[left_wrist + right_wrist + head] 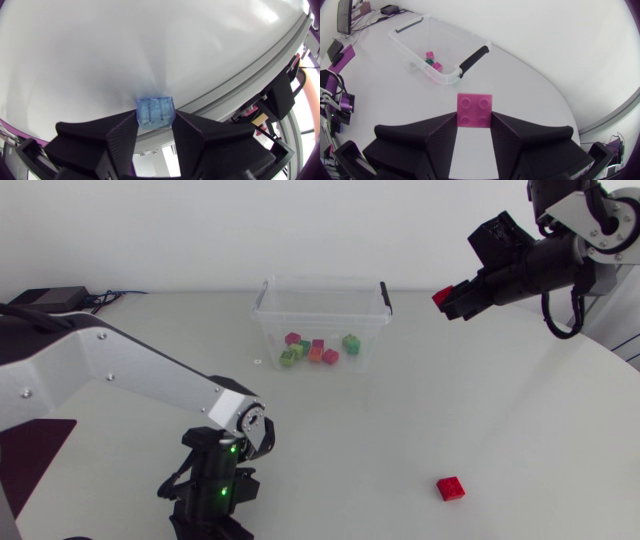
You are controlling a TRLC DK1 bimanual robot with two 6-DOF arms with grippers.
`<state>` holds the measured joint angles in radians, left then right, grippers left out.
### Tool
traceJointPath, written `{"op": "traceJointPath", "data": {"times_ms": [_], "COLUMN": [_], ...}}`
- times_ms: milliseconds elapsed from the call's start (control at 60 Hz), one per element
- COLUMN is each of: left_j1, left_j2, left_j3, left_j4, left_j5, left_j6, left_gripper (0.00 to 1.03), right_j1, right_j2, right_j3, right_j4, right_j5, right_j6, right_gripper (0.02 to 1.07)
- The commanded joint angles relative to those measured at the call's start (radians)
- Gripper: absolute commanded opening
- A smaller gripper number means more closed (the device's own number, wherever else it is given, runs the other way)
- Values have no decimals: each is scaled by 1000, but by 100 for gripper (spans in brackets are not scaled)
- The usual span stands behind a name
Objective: Pick up the duplo bricks and place them in the container
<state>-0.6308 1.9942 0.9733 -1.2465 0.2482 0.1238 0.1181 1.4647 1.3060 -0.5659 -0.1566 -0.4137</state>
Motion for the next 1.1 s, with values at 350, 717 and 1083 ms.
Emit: {"op": "traceJointPath", "data": {"times_ms": [350,717,1083], "left_j1": [181,235,253], "left_j2": [-242,-233,-94], "left_j3": [397,688,818], "left_j4": [-8,208,510], "left_j5": [-107,-104,-104], "left_j6": [33,71,71], "left_gripper": [16,16,18], "right_j1": [167,233,233], "right_j2": [256,622,430], "right_j3": [243,604,473], "right_j4": [95,38,-12], "right_j5": [8,83,115], "right_j6": [115,147,145], "right_gripper": [40,89,102]}}
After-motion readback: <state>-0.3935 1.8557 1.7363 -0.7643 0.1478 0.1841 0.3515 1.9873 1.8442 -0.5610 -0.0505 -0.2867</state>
